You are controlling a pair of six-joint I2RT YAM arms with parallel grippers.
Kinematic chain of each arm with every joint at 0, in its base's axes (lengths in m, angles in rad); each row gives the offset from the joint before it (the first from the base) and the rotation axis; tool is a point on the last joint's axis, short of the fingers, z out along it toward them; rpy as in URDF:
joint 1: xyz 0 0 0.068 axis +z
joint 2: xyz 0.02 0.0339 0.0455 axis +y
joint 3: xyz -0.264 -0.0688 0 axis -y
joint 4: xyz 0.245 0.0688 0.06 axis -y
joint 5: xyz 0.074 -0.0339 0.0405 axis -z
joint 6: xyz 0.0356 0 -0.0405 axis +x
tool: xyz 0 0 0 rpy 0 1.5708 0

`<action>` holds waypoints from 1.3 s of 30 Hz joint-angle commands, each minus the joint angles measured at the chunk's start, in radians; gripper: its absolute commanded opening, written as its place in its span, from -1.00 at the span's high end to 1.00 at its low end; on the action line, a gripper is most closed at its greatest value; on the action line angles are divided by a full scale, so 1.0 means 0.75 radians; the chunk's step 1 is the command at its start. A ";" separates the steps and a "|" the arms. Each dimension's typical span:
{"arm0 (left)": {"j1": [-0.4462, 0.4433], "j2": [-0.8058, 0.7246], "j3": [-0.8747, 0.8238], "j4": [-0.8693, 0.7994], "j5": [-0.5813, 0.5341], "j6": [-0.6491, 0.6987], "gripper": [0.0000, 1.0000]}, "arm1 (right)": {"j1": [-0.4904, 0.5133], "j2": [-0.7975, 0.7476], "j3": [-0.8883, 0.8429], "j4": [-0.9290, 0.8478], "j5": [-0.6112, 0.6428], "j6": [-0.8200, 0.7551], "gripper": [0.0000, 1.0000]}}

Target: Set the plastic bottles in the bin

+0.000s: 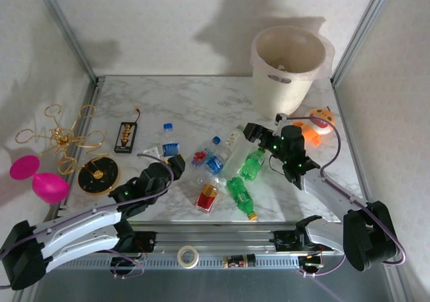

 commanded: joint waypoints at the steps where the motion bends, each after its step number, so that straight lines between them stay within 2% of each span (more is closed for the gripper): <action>1: 0.011 0.164 0.111 0.444 0.043 0.257 0.48 | 0.013 0.019 0.079 0.162 -0.215 -0.015 -0.97; 6: 0.019 0.431 0.283 0.629 0.219 0.373 0.91 | 0.020 0.011 0.138 0.218 -0.365 -0.036 -0.98; 8: 0.022 0.505 0.328 0.684 0.307 0.400 1.00 | 0.025 0.004 0.153 0.223 -0.398 -0.052 -0.97; 13: 0.022 0.615 0.401 0.758 0.476 0.467 1.00 | 0.042 -0.006 0.179 0.200 -0.422 -0.089 -0.98; 20: 0.020 0.671 0.434 0.774 0.671 0.497 1.00 | 0.068 0.015 0.181 0.225 -0.445 -0.112 -0.97; 30: -0.005 0.709 0.433 0.742 0.774 0.497 1.00 | 0.121 0.123 0.190 0.324 -0.475 -0.061 -0.89; 34: -0.013 0.720 0.432 0.736 0.776 0.496 1.00 | 0.144 0.165 0.205 0.341 -0.488 -0.042 -0.71; 39: -0.015 0.712 0.427 0.722 0.774 0.493 1.00 | 0.148 0.189 0.207 0.336 -0.498 -0.011 -0.30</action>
